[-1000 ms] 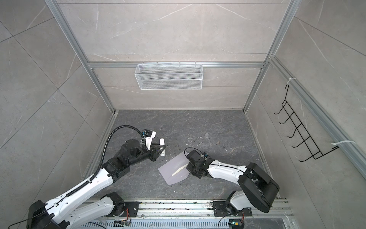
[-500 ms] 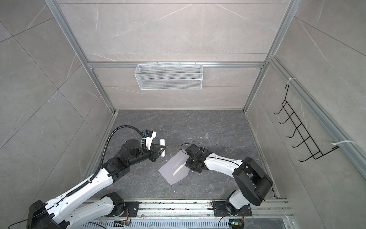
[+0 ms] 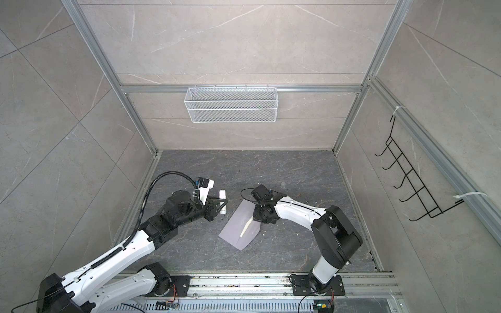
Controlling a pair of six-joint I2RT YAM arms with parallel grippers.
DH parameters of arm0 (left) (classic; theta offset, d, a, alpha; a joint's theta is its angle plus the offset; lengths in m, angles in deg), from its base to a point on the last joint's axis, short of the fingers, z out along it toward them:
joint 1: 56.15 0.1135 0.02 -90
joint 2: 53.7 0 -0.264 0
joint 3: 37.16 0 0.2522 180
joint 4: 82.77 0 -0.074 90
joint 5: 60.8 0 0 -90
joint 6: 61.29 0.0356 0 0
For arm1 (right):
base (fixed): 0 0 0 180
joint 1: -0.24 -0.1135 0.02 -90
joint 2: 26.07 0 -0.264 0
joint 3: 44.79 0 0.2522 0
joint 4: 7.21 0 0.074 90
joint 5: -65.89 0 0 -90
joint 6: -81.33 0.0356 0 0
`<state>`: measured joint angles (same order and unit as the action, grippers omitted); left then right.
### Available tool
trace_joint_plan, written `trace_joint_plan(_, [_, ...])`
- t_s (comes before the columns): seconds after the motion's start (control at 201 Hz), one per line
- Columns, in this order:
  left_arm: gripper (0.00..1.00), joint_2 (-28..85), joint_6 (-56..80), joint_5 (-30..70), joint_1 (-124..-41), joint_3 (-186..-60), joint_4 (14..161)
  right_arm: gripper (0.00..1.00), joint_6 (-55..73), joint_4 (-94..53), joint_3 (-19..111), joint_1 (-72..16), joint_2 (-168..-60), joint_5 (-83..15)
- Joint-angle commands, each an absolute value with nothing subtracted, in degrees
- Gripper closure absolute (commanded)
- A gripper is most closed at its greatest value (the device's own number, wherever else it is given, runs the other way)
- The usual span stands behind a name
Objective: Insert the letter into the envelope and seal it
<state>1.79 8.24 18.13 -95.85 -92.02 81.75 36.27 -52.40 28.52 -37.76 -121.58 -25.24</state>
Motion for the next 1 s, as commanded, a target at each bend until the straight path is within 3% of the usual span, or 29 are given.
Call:
trace_joint_plan(0.0, [1.0,0.8,9.3,17.6,-95.5,-92.3,82.5,1.0,27.5,-59.6,33.2,-37.5,-124.3,-21.8])
trace_joint_plan(0.393, [1.0,-0.2,9.6,18.3,-95.6,-92.1,81.7,1.0,14.6,-70.5,47.3,-36.6,-132.5,-15.6])
trace_joint_plan(0.991, [1.0,-1.5,9.5,18.9,-95.5,-91.3,81.2,0.97,7.6,-77.8,63.8,-35.6,-143.8,-12.5])
